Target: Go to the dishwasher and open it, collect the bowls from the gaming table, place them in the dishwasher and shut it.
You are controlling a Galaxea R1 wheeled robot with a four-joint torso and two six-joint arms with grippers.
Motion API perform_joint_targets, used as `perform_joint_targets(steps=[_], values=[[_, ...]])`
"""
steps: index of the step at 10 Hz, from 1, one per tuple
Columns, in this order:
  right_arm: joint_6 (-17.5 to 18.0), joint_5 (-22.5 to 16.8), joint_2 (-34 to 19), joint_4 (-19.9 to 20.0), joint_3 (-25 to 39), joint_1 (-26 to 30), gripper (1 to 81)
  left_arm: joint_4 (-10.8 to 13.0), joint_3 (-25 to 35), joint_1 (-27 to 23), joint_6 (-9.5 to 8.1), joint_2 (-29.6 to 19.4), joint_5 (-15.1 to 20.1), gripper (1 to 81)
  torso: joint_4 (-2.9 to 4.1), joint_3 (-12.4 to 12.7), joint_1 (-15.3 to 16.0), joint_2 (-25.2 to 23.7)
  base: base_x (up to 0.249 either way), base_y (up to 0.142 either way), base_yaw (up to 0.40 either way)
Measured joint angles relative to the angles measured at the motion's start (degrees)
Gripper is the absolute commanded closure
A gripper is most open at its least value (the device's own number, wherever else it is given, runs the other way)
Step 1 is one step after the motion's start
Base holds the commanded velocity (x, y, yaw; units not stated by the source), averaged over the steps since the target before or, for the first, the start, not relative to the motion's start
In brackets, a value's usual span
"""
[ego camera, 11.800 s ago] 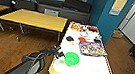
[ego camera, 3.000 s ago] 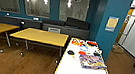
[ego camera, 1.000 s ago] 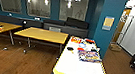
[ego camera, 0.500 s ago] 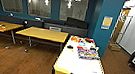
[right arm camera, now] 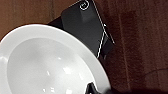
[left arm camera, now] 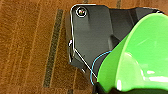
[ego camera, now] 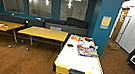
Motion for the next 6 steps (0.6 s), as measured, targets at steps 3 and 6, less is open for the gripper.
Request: perform_joint_targets(steps=[3, 6], values=[[0.00, 0.00, 0.05, 0.00, -0.02, 0.00, 81.1, 0.24, 0.00, 0.00, 0.00, 0.00, 0.00, 81.1, 0.00, 0.00, 0.00, 0.00, -0.164, 0.000, 0.000], [0.00, 0.00, 0.49, 0.00, -0.41, 0.02, 81.1, 0.38, 0.00, -0.02, -0.02, 0.00, -0.02, 81.1, 0.00, 0.00, 0.00, 0.00, -0.150, 0.000, 0.000]])
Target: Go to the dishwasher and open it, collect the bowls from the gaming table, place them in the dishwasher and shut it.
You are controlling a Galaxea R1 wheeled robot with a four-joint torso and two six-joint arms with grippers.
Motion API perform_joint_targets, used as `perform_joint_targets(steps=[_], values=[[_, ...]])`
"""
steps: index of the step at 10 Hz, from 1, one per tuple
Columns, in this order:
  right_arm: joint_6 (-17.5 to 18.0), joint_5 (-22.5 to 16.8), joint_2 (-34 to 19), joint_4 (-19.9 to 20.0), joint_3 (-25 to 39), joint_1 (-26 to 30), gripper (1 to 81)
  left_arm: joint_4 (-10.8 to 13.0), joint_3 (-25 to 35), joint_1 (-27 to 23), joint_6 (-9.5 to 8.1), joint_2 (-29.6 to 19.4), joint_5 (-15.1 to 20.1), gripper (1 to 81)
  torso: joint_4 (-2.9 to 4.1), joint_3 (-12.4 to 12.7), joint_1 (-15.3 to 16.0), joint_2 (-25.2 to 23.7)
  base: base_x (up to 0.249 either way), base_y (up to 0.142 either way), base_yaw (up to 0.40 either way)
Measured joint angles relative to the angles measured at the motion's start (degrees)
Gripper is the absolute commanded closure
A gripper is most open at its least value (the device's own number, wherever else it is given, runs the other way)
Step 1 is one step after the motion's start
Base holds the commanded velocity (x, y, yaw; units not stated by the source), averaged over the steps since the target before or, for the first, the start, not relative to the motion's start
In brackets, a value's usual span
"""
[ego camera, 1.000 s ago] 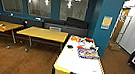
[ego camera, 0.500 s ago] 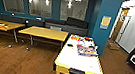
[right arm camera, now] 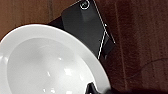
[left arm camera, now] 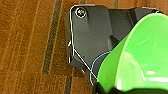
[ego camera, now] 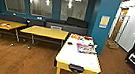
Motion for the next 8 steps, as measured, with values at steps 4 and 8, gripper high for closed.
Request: perform_joint_targets(steps=[4, 8], values=[[0.00, -0.12, 0.17, -0.05, -0.59, -0.28, 81.1, 0.04, 0.00, 0.38, 0.00, 0.27, 0.18, 81.1, 0.00, 0.05, -0.13, -0.07, -0.018, 0.000, 0.000], [0.00, -0.04, 0.72, -0.16, -0.80, -0.05, 81.1, 0.04, 0.00, 0.16, 0.00, 0.30, 0.00, 81.1, 0.00, 0.05, -0.11, -0.07, 0.000, 0.000, 0.000]])
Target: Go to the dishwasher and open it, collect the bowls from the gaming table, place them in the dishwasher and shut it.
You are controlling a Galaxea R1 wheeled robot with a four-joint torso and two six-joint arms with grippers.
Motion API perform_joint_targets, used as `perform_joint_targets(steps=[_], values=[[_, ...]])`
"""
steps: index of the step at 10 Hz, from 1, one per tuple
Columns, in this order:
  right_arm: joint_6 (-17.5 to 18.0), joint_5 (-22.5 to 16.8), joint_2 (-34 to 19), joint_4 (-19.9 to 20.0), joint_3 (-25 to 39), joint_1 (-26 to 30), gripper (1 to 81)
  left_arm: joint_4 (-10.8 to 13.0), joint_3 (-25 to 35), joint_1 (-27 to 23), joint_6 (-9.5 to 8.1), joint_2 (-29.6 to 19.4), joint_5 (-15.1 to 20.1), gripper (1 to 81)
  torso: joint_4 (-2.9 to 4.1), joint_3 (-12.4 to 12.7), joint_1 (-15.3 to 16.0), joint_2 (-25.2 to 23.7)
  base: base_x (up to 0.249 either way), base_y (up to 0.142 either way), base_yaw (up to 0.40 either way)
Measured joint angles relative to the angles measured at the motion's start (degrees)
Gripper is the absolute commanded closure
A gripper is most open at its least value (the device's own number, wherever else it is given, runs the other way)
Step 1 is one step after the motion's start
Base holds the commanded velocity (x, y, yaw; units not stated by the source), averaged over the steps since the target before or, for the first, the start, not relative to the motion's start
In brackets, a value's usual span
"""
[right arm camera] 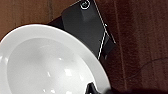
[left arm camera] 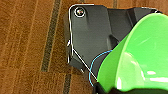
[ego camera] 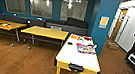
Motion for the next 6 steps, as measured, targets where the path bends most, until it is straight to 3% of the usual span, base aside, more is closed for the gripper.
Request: perform_joint_targets(steps=[2, 6], values=[[0.00, 0.02, 0.04, 0.00, -0.02, 0.02, 81.1, 0.30, 0.00, -0.09, 0.00, 0.07, 0.00, 81.1, 0.00, 0.00, 0.00, 0.00, 0.000, 0.000, -0.079], [0.00, 0.00, 0.06, 0.00, -0.16, 0.02, 81.1, 0.90, -1.22, -0.11, 0.00, 1.23, 0.02, 81.1, 0.00, 0.00, 0.00, 0.00, 0.000, 0.000, -0.370]])
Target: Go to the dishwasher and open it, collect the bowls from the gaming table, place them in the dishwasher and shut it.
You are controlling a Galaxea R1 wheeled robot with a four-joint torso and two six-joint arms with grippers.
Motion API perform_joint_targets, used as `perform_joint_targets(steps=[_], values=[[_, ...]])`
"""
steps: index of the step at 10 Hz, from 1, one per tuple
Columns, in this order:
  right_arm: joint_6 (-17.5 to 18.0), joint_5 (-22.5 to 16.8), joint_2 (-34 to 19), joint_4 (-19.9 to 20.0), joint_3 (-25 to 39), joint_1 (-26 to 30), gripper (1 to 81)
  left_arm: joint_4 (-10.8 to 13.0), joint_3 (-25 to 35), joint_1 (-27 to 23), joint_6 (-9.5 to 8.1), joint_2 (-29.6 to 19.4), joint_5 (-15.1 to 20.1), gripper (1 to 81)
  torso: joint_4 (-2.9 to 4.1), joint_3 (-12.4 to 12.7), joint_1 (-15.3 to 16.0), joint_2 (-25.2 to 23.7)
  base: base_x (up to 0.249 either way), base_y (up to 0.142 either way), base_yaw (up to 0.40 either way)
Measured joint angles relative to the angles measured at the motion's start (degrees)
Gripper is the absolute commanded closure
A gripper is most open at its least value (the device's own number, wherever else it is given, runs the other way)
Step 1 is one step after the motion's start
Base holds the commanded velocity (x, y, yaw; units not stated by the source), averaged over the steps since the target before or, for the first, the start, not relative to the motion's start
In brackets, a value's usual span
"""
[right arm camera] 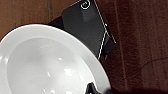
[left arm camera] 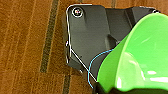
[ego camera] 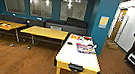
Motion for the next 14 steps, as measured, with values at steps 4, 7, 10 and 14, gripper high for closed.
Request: perform_joint_targets(steps=[4, 7, 10, 14], values=[[-0.02, -0.74, 1.21, -0.12, -1.88, -0.44, 81.1, 0.04, -6.38, -0.57, 0.00, 3.25, -0.06, 81.1, 0.00, 0.00, 0.02, 0.00, 0.000, 0.000, -0.392], [-0.04, -0.66, 3.45, -0.65, -5.33, -0.33, 81.1, 0.02, -6.92, -0.80, 0.00, 5.77, 0.38, 81.1, 0.00, 0.00, 0.02, 0.00, 0.000, 0.000, -0.391], [-0.04, -0.68, 5.32, -1.38, -7.56, -0.67, 81.1, -0.07, -7.03, -0.83, -0.02, 6.27, 0.48, 81.1, 0.00, 0.00, 0.02, 0.00, 0.000, 0.000, -0.392], [-0.04, -0.63, 5.49, -2.16, -7.97, -0.67, 81.1, -0.09, -7.74, -1.01, -0.44, 8.19, 0.48, 81.1, 0.00, 0.00, 0.02, 0.00, 0.000, 0.000, -0.391]])
